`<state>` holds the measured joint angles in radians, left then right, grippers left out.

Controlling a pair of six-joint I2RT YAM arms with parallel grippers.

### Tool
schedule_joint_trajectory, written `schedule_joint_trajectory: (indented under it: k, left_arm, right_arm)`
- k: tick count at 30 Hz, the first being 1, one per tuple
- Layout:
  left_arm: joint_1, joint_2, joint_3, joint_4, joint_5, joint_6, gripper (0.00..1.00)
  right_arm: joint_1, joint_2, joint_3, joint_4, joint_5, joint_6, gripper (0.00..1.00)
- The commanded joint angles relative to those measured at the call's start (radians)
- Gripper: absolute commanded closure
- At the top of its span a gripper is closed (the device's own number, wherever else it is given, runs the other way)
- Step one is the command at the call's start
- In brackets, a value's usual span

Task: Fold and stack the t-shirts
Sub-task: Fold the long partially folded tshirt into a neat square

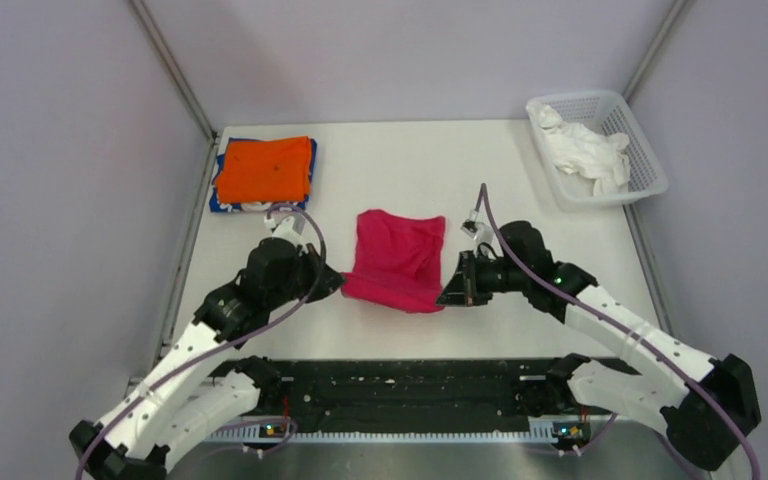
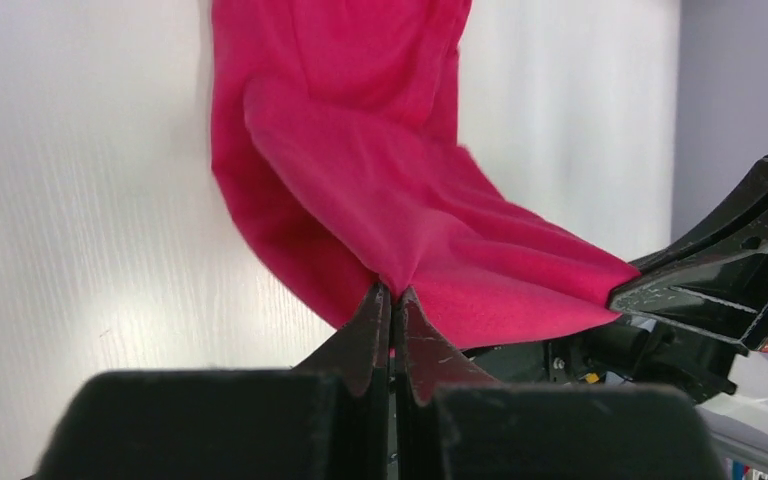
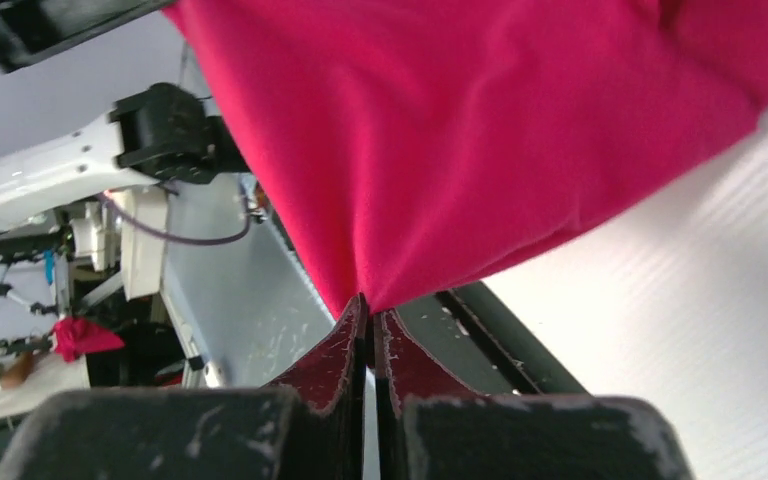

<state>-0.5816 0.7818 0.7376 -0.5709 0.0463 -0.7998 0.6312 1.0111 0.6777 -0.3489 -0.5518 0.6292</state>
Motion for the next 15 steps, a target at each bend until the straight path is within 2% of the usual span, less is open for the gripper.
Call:
schedule_joint_trajectory:
  k: [1,8,15]
  left_arm:
    - [-0.003,-0.116,-0.002,-0.064,-0.025,-0.033,1.0]
    - [-0.003,-0.159,0.008,-0.022,-0.187,-0.049,1.0]
    - [-0.001,0.005,0.054,0.107,-0.335,-0.035,1.0]
  right_arm:
    - [0.006,-0.069,0.061,0.013,-0.128,0.003,1.0]
    - [-0.104,-0.075,0.011,0.228,-0.206,0.094,1.0]
    - [-0.199,0.02,-0.033,0.419,-0.148,0.142,1.0]
